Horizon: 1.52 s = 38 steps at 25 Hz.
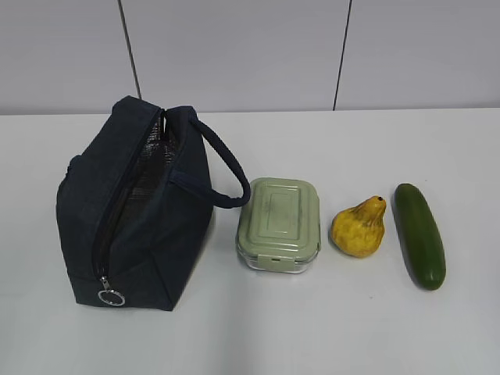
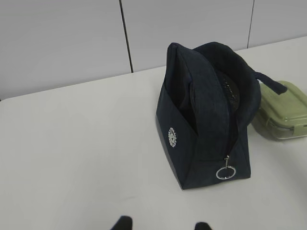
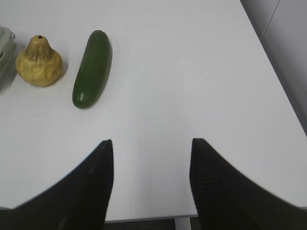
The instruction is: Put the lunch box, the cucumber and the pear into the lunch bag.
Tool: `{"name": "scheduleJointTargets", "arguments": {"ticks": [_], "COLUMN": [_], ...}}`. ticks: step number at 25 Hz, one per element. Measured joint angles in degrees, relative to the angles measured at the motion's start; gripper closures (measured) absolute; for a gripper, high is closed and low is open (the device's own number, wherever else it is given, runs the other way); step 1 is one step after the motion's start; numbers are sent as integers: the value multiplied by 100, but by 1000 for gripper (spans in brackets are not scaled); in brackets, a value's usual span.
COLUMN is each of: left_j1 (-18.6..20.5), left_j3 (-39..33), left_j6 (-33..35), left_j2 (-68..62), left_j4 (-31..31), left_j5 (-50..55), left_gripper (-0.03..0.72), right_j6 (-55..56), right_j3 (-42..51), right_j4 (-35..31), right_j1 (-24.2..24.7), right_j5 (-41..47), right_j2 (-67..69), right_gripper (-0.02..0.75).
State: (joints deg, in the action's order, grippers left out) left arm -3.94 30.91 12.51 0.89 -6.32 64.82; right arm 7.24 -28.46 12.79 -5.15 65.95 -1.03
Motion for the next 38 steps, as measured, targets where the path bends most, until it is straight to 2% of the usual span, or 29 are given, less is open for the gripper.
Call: {"name": "scheduleJointTargets", "arguments": {"ticks": [38], "left_j1": [-42], "left_j3": [0], "left_j6": [0], "left_j2": [0], "left_j4": [-58], "left_j5": [0], "left_gripper": [447], "right_j6": [0], "right_j3": [0], "right_j4": [0], "right_j1": [0], "right_j5": [0], "right_j2": [0], "right_gripper": [335]}}
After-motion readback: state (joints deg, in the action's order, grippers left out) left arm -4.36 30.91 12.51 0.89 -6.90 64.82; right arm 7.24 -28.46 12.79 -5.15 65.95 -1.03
